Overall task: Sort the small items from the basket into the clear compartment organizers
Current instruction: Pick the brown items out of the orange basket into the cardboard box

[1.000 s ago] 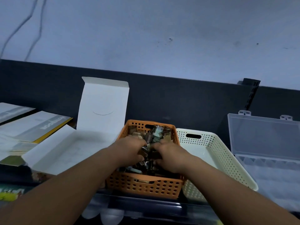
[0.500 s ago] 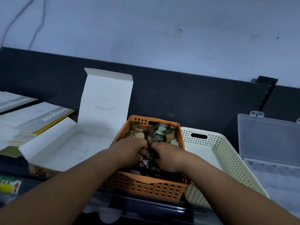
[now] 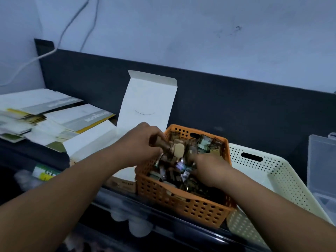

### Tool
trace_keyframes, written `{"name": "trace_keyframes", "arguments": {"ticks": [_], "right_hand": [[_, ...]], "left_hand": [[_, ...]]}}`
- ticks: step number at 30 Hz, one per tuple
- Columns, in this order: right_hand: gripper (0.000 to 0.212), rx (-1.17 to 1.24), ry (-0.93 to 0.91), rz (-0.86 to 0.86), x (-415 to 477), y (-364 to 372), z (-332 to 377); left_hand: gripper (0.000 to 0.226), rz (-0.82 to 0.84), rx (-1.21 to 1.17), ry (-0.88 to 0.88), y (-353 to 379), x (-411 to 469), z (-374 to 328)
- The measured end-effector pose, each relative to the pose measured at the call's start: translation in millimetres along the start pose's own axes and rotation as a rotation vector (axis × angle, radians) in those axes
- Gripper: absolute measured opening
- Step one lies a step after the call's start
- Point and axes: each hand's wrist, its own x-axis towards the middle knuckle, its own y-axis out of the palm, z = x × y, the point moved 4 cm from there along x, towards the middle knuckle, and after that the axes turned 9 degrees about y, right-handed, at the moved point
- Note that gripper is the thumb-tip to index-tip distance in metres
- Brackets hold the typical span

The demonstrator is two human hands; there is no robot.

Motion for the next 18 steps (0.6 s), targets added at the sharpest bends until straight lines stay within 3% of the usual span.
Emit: {"name": "trace_keyframes", "arguments": {"ticks": [3,6,8,11,14,18], "right_hand": [[0.025,-0.017,0.057,0.029,0,-8,6],[0.018,0.087,0.074,-0.064,-1,-36,16],[0.015,0.245,-0.019,-0.121,2,-53,33],[0.032,0.503,-0.147,-0.171,16,-62,70],[0.047,0.458,-0.18,-0.2,34,-53,103],[0.042,0.288,-0.219,-0.146,53,-36,130]], "left_hand": [[0.029,0.006,-0.029,-0.033,-21,-2,20],[0.033,0.041,-0.017,-0.109,-35,-1,46],[0.028,0.054,0.01,-0.166,-41,1,63],[0.018,0.083,0.031,-0.224,-49,6,89],[0.015,0.135,0.092,-0.254,-51,13,110],[0.023,0.224,0.136,-0.272,-42,21,132]]}}
